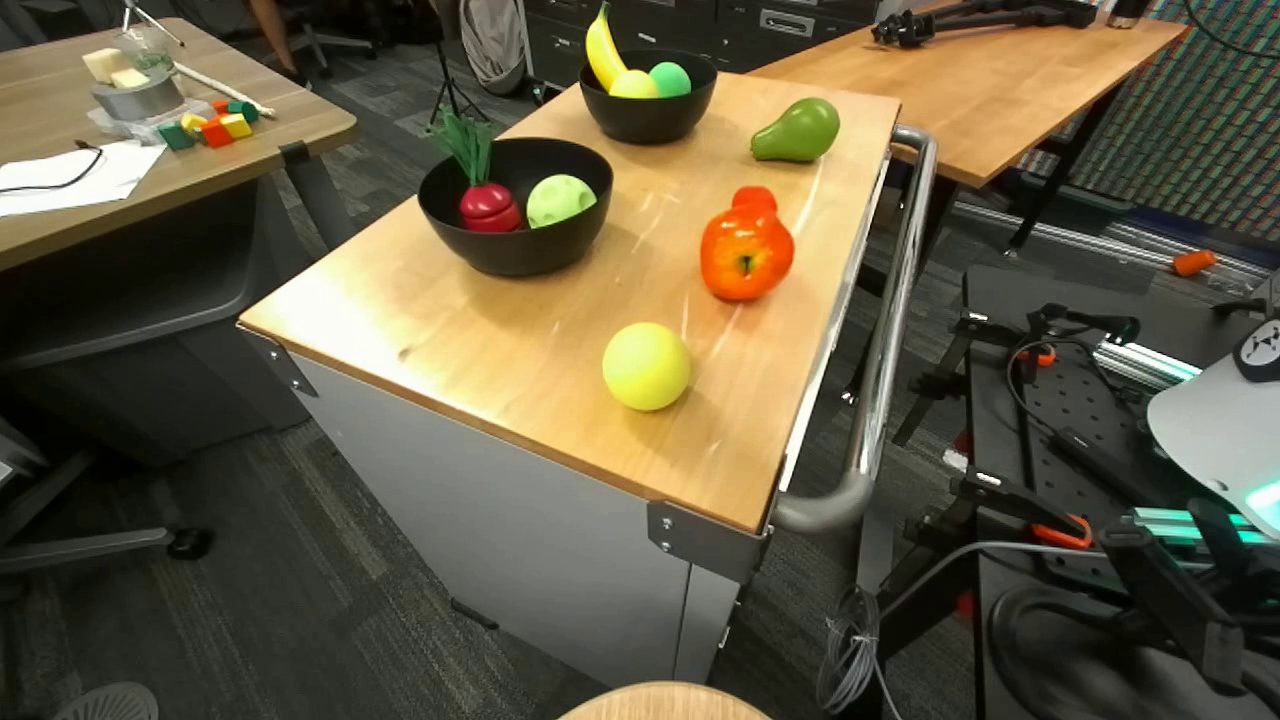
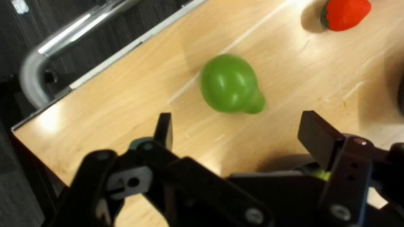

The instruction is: Take the fruit toys from the table and put them in the two black bowls on the table

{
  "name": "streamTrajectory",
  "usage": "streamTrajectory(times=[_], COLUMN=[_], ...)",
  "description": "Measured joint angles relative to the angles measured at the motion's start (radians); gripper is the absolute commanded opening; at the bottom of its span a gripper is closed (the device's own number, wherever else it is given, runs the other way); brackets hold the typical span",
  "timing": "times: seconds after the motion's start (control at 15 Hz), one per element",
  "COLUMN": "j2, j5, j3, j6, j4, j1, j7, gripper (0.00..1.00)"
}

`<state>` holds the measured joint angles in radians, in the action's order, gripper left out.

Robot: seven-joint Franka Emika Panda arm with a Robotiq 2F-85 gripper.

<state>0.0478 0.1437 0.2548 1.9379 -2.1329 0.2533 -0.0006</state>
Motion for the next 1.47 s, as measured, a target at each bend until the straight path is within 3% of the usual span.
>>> streamTrajectory(times=[0.27, 0.67, 1.27, 1.33, 1.47], j2=[0.004, -0.011, -0.117, -0.135, -0.162], j5=[0.009, 0.124, 0.21, 0.21, 0.21], j3=[0.015, -0.001, -0.052, -0.055, -0.059], j6=[0.102, 0.302, 0.54, 0.562, 0.59], j4=[-0.101, -0.22, -0.259, -0.259, -0.259], j1=[0.008, -0.005, -0.042, -0.045, -0.047], j7=[0.032, 0.067, 0.145, 0.155, 0.177], gripper=[1.0, 1.0, 0.99, 0.93, 0.68])
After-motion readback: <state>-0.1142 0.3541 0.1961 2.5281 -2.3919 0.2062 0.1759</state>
